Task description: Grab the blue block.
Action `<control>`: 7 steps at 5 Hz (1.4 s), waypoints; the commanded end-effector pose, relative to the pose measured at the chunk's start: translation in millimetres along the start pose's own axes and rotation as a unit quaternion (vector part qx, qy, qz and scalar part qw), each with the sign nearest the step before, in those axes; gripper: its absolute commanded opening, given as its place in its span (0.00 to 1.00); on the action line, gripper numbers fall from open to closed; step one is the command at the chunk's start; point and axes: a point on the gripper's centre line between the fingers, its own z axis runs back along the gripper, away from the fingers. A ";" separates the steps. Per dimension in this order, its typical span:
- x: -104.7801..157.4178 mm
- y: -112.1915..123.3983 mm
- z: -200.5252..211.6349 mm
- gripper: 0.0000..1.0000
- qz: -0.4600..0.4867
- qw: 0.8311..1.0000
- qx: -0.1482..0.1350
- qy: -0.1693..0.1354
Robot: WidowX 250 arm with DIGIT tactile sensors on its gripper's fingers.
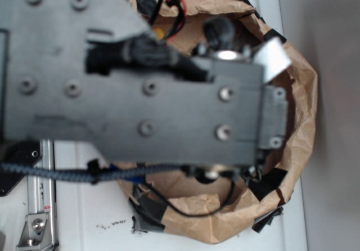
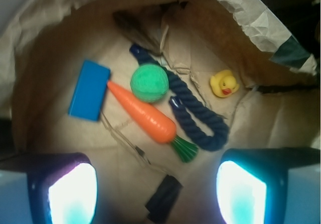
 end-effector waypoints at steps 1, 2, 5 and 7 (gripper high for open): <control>19.7 19.3 -25.4 1.00 0.156 0.974 -0.157 0.039; 22.5 -0.2 -42.8 1.00 0.204 0.961 -0.184 0.032; 21.9 -62.9 -96.1 1.00 0.227 0.958 -0.168 0.053; 43.5 -76.2 -117.7 1.00 0.143 0.979 -0.145 0.018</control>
